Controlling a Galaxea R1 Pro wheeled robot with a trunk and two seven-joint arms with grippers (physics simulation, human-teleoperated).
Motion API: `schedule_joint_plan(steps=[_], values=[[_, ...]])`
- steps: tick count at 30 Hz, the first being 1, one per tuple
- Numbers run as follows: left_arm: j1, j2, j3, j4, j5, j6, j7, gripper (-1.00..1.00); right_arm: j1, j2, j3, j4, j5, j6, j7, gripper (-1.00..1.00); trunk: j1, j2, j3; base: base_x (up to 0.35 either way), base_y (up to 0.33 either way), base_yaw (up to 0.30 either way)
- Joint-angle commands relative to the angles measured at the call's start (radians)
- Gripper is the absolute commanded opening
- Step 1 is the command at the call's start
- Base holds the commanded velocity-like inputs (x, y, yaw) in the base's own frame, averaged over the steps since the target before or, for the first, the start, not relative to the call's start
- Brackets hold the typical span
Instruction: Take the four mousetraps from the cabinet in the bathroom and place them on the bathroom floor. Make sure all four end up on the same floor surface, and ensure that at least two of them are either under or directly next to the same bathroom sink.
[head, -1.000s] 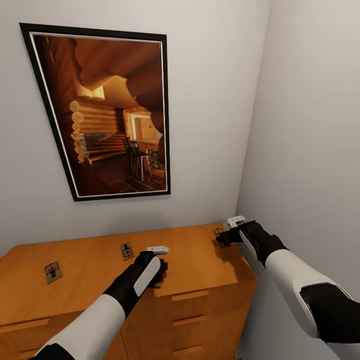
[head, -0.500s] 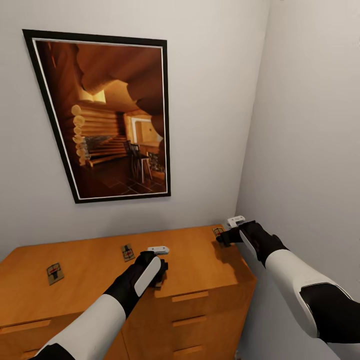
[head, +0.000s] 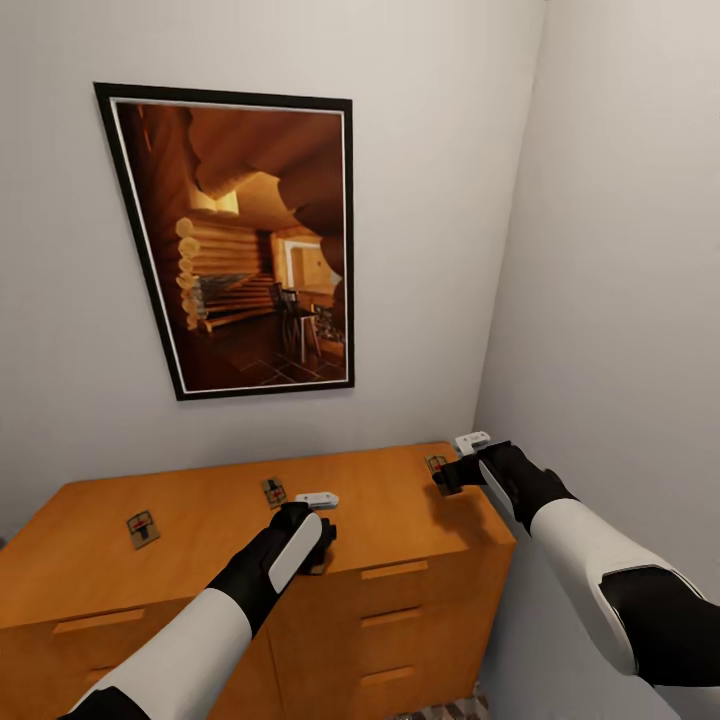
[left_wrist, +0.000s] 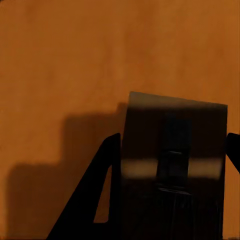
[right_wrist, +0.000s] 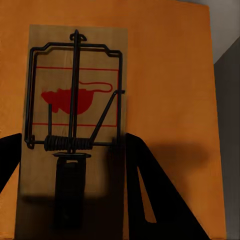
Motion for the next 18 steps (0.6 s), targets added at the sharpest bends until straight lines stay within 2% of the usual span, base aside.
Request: schedule_joint_plan(steps=[1, 8, 18], values=[[-0.001, 0.001, -0.004, -0.001, 0.009, 0.002, 0.012, -1.0, -0.001, -0.001, 0.003, -0.002, 0.005, 0.005, 0.007, -1.0, -0.004, 0.005, 0.001, -0.021, 0.014, 0.0], [-0.001, 0.001, -0.004, -0.001, 0.009, 0.002, 0.012, -1.0, -0.001, -0.001, 0.003, -0.002, 0.005, 0.005, 0.007, -1.0, -0.03, 0.054, 0.023, -0.043, 0.016, 0.0], [-0.001, 0.001, -0.004, -0.001, 0.009, 0.002, 0.011, -1.0, -0.001, -0.001, 0.003, -0.002, 0.005, 0.005, 0.007, -1.0, -0.069, 0.124, 0.054, -0.25, 0.132, 0.0]])
